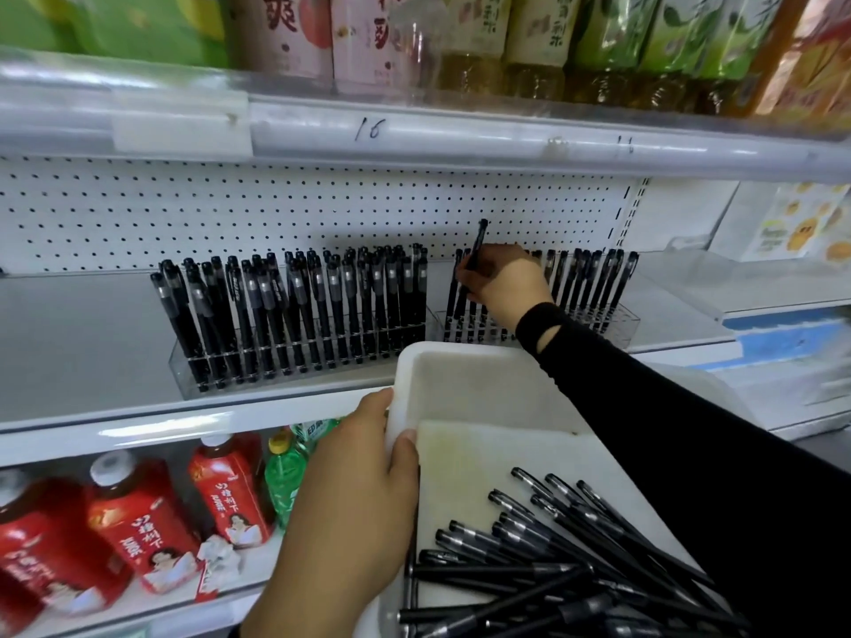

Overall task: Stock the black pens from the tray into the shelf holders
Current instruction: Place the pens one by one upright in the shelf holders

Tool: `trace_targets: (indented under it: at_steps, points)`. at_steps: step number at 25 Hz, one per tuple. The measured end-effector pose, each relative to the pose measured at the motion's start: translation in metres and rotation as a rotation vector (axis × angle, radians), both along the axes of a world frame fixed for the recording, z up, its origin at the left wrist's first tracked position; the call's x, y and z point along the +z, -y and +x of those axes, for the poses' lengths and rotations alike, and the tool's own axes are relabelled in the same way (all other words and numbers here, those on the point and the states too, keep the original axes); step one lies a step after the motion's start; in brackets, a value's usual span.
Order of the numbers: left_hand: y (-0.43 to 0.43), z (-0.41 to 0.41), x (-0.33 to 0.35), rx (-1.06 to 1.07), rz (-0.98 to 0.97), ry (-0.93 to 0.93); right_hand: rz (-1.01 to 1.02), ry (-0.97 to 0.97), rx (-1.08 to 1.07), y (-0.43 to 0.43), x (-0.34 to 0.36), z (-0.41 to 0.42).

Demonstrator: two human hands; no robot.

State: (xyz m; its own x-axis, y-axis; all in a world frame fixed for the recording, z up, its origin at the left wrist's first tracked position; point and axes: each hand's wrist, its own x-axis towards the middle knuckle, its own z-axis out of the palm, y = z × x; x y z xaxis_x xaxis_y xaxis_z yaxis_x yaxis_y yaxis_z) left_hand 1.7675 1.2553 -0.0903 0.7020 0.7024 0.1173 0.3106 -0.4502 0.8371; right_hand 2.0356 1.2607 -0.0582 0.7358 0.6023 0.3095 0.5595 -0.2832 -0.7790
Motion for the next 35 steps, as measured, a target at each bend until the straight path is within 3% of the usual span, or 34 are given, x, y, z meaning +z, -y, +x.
trace_targets:
  at_steps: [4, 8, 11, 17, 21, 25, 28, 31, 35]
  points:
    - [-0.001, 0.000, 0.000, -0.003, 0.011, -0.002, -0.174, 0.121, -0.030, -0.010, -0.010, 0.005]
    - [-0.001, 0.003, -0.004, 0.007, -0.011, -0.021, -0.574, 0.275, -0.078, -0.019, -0.010, 0.005]
    - [0.000, 0.003, -0.002, 0.001, -0.028, -0.023, -0.715, 0.323, -0.109, -0.024, -0.013, 0.009]
    - [0.001, 0.002, -0.002, 0.006, -0.012, -0.031, -0.754, 0.243, -0.097, -0.022, -0.015, 0.012]
    - [0.002, -0.001, 0.000, 0.006, 0.008, -0.021, -0.431, 0.264, -0.095, 0.018, 0.003, -0.007]
    - [0.001, -0.001, 0.000, 0.006, 0.017, -0.033, -0.399, 0.388, 0.070, 0.080, 0.032, -0.057]
    - [0.002, -0.001, 0.000, 0.006, 0.019, -0.040, -0.696, 0.320, 0.294, 0.117, 0.029, -0.084]
    - [0.003, -0.001, 0.000, 0.006, 0.018, -0.037, -1.063, 0.380, 0.303, 0.135, -0.001, -0.081]
    - [0.004, -0.002, 0.001, 0.014, 0.019, -0.027, -1.195, 0.339, 0.259, 0.135, -0.021, -0.080]
